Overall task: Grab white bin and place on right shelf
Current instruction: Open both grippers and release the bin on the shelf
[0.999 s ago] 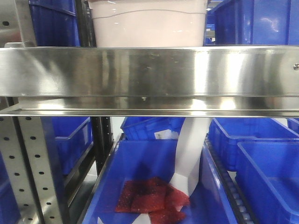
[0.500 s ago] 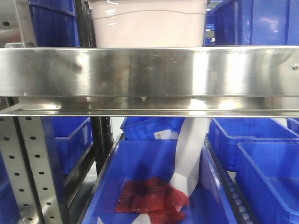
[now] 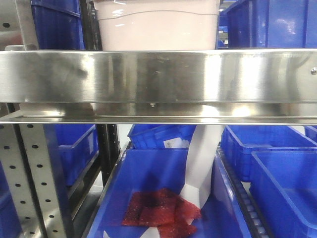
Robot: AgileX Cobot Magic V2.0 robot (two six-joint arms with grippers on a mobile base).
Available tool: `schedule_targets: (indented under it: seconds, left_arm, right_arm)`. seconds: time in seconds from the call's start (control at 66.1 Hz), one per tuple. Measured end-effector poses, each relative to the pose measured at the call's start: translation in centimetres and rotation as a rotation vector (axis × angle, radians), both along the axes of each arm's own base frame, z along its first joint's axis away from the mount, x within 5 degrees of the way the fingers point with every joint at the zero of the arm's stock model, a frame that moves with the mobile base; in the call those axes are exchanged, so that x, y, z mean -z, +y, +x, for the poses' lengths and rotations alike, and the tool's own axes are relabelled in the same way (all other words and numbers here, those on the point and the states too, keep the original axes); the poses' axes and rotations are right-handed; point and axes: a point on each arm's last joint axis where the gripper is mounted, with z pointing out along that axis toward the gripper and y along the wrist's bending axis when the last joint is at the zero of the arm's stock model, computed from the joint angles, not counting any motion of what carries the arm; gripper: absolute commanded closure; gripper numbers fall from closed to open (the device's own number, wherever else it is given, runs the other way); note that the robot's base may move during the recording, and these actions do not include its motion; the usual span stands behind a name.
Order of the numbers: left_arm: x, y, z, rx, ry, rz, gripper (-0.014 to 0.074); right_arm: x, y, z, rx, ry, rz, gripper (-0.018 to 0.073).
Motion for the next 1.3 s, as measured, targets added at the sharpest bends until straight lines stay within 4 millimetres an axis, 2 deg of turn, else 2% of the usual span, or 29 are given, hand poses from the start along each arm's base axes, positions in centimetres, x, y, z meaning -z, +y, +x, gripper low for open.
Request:
schedule_targets:
  seconds: [0.197,0.348,0.409,0.515,0.742,0.924,1.302]
  left_arm:
    - [0.0,0.0,0.0,0.0,0.0,0.0,0.0715]
    - [0.0,0.0,0.0,0.0,-0.002,0.0,0.0715]
    - [0.0,0.0,0.0,0.0,-0.002,0.0,0.0715]
    - [0.0,0.0,0.0,0.0,-0.002,0.0,0.0715]
    - [0.0,0.0,0.0,0.0,-0.002,0.0,0.0715]
    - [0.0,0.0,0.0,0.001,0.0,0.0,0.0715]
    - [0.1,0.0,0.0,0.001,0.002,0.0,0.0715]
  right_arm:
    - [0.0,0.0,0.0,0.003,-0.001,-0.003,0.0503]
    - [0.8,-0.4,0.2,0.052,0.029,-0.164,0.0503]
    - [1.3,-0.5,0.2,0.065,0.052,-0.178,0.0503]
    - [2.7,-0.6,0.5,0.062,0.107,-0.106,0.0503]
    - [7.5,-0.8,0.1,0.065,0.189,0.087,0.0503]
    - [9.9,-0.8,-0.7,0.06,0.142,0.068,0.0503]
    - [10.0,-0.6,-0.7,0.029,0.106,0.069,0.0503]
